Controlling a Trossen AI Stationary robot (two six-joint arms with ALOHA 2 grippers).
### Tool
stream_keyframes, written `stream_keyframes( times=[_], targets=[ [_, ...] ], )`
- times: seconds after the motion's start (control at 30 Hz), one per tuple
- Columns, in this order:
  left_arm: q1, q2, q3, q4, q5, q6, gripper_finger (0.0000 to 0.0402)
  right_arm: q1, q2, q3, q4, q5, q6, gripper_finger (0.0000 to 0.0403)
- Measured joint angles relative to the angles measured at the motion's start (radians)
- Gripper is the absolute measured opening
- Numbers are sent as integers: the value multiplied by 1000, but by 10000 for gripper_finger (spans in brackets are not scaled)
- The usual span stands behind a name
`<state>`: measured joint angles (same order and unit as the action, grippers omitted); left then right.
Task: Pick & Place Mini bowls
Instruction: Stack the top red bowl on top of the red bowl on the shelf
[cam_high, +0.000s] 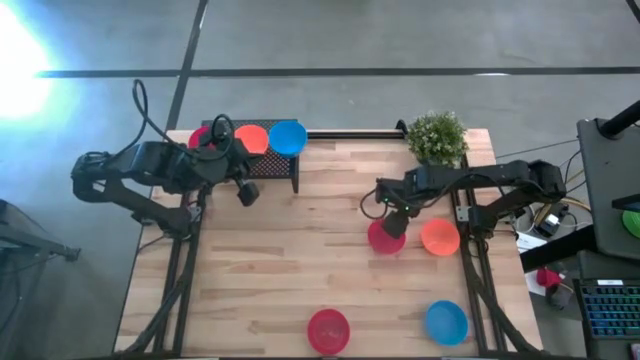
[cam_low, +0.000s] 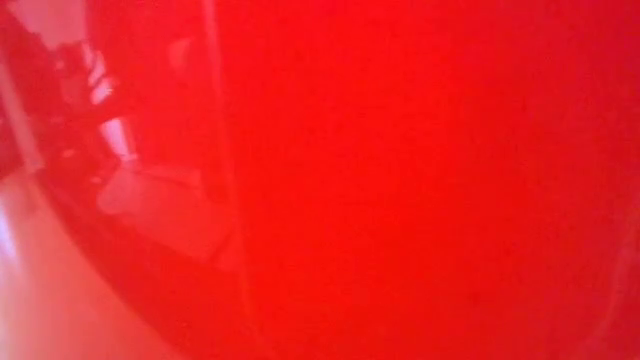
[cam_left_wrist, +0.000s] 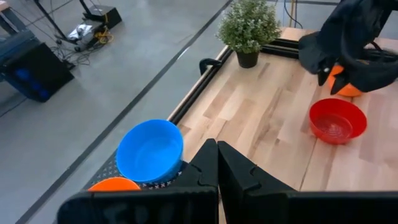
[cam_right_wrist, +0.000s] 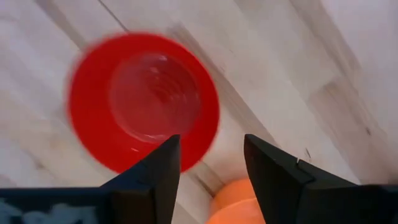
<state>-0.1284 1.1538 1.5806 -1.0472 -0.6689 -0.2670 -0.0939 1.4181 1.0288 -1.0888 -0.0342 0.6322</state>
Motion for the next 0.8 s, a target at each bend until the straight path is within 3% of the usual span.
stream_keyframes(
  times=[0.2,0.37,0.8],
  targets=[
    [0,0,0,0,5,-15,0,-7,0,-110,37,-2,43,180],
    [0,0,0,0,5,-20,0,-9,0,-183,177,-46,56,180],
    [0,0,0,0,6,-21,0,-9,-1,-266,290,-13,65,166]
  ],
)
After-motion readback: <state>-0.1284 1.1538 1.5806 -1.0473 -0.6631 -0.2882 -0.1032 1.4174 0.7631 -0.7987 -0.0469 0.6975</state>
